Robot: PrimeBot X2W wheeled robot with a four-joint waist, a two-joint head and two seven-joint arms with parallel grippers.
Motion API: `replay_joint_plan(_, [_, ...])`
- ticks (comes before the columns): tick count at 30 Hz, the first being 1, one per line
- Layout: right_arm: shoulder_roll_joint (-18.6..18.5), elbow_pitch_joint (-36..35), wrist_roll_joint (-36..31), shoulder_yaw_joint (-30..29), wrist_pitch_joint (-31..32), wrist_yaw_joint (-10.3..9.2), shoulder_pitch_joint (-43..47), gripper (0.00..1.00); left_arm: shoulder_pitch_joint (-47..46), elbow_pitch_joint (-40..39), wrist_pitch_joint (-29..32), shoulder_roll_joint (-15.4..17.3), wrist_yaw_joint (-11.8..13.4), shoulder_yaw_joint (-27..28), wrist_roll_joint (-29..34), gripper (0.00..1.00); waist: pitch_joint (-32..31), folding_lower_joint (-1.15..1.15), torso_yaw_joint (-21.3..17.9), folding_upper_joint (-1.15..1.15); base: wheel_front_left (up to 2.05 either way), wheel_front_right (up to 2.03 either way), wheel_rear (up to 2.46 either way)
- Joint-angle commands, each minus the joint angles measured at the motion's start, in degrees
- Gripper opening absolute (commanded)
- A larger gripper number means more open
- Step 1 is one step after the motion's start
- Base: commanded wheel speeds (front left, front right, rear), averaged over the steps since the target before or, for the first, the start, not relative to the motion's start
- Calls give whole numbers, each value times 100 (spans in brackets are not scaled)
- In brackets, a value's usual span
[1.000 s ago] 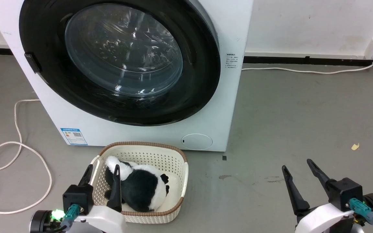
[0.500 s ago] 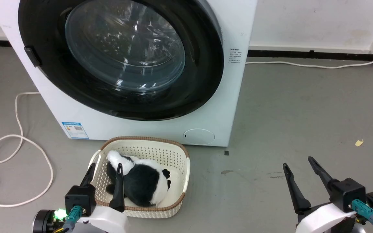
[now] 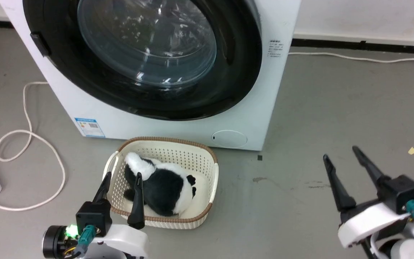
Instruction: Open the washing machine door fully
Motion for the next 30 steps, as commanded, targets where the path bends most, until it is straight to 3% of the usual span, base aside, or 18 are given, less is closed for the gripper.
replay_joint_plan(1, [-97,-46,96,20,-31,1,-193,100,-122,-50,-79,2,59,-61,-41,100,76,0,49,0,0,0,0])
replay_joint_plan(9, [-335,-62,375,40,29,2,-732,100,-252,-113,-175,2,180,-226,-120,100,329,0,212,0,0,0,0])
replay_joint_plan(10, [-360,-62,409,44,36,2,-805,93,-269,-119,-187,2,196,-247,-131,100,360,0,231,0,0,0,0])
replay_joint_plan(11, [-468,-59,490,89,71,2,-1030,0,-321,-138,-222,3,241,-310,-161,100,460,0,295,0,0,0,0])
replay_joint_plan(23, [-669,242,1276,144,398,2,-2182,0,-514,-196,-366,3,396,-539,-256,100,864,0,562,0,0,0,0])
replay_joint_plan(30, [-703,786,2319,-42,788,3,-3148,0,-659,-215,-474,3,513,-719,-343,100,1184,0,792,0,0,0,0])
